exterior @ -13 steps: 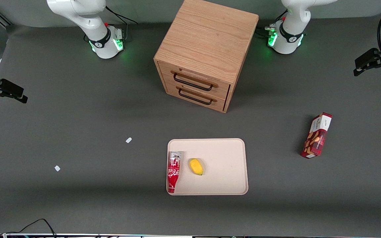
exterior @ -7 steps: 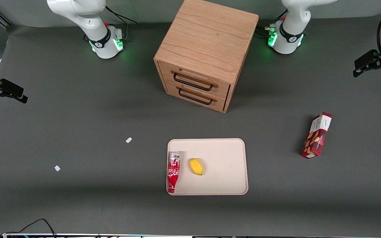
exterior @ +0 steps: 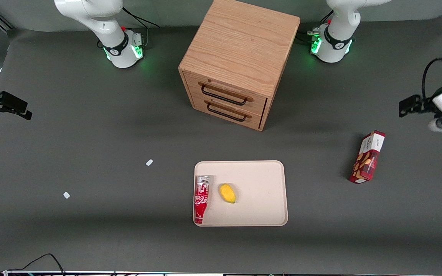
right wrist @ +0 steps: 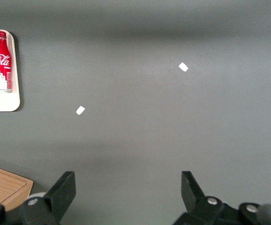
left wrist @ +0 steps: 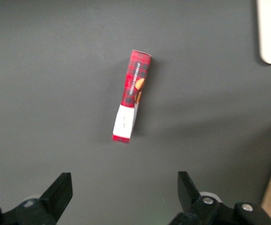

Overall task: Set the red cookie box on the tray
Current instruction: 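Move the left gripper down over the red shortbread box, then close the left gripper on the end of the red shortbread box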

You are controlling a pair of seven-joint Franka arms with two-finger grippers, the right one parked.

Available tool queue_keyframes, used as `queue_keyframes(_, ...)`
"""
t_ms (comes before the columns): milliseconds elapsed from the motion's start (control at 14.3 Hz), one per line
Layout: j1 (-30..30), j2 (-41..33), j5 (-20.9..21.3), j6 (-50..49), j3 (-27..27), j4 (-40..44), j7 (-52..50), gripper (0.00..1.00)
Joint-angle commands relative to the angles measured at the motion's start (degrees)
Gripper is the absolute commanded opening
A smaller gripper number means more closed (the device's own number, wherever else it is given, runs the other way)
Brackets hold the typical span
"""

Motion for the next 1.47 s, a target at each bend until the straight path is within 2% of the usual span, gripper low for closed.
queue_keyframes(0,0.65,3.44,1.37,9.66,-0.01,-5.15,4.36,1.00)
queue_keyframes(350,0.48,11.96,1.46,25.05,1.57,-10.26,10.70,1.00)
queue_keyframes(560,0.13,14.79,1.54,36.38,1.65,-16.49,10.88,1.00)
queue_keyframes(840,-0.05,18.21,2.34,41.77,1.66,-18.62,11.50,0.99)
queue_keyframes(910,-0.13,18.74,2.34,42.73,1.66,-18.62,11.59,0.91)
queue_keyframes(980,-0.66,18.92,2.34,42.83,1.74,-18.62,11.59,0.73)
queue_keyframes(1120,-1.01,19.01,2.34,42.83,1.66,-18.53,11.59,0.26)
queue_keyframes(1190,-1.01,19.01,2.34,42.74,1.74,-18.53,11.59,0.09)
queue_keyframes(1260,-1.01,19.01,2.34,42.57,1.74,-18.44,11.41,0.00)
queue_keyframes(1400,-1.01,18.93,2.34,41.87,1.74,-18.27,11.32,0.00)
